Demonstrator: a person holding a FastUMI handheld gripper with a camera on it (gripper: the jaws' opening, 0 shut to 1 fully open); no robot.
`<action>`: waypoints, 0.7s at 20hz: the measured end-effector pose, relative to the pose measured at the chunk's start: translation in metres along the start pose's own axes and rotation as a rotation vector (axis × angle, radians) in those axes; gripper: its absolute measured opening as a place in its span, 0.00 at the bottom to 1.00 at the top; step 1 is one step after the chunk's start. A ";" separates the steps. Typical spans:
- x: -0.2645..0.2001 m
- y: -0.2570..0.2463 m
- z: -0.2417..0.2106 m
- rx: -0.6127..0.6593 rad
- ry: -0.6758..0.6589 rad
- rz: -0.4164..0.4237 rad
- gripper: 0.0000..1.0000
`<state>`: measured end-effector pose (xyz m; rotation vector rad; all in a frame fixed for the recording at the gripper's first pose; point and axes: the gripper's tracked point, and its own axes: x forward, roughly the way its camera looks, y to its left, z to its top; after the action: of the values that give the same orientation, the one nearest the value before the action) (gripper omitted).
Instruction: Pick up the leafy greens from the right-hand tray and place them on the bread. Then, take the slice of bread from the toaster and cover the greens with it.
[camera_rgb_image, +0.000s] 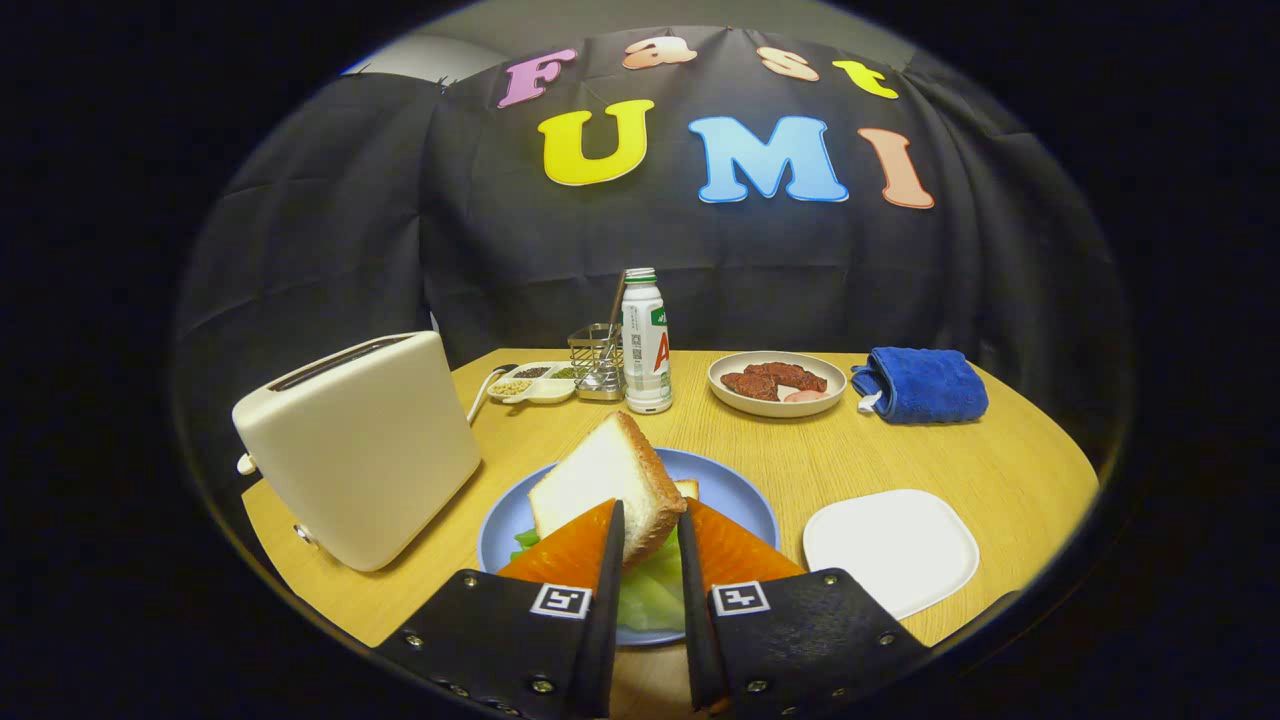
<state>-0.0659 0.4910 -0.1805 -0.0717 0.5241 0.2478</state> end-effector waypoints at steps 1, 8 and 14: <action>0.001 -0.001 0.000 0.006 0.001 0.003 0.30; 0.003 -0.008 -0.006 0.001 0.019 0.000 0.32; 0.004 -0.014 -0.004 0.016 0.022 0.005 0.39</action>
<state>-0.0608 0.4779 -0.1858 -0.0574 0.5478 0.2479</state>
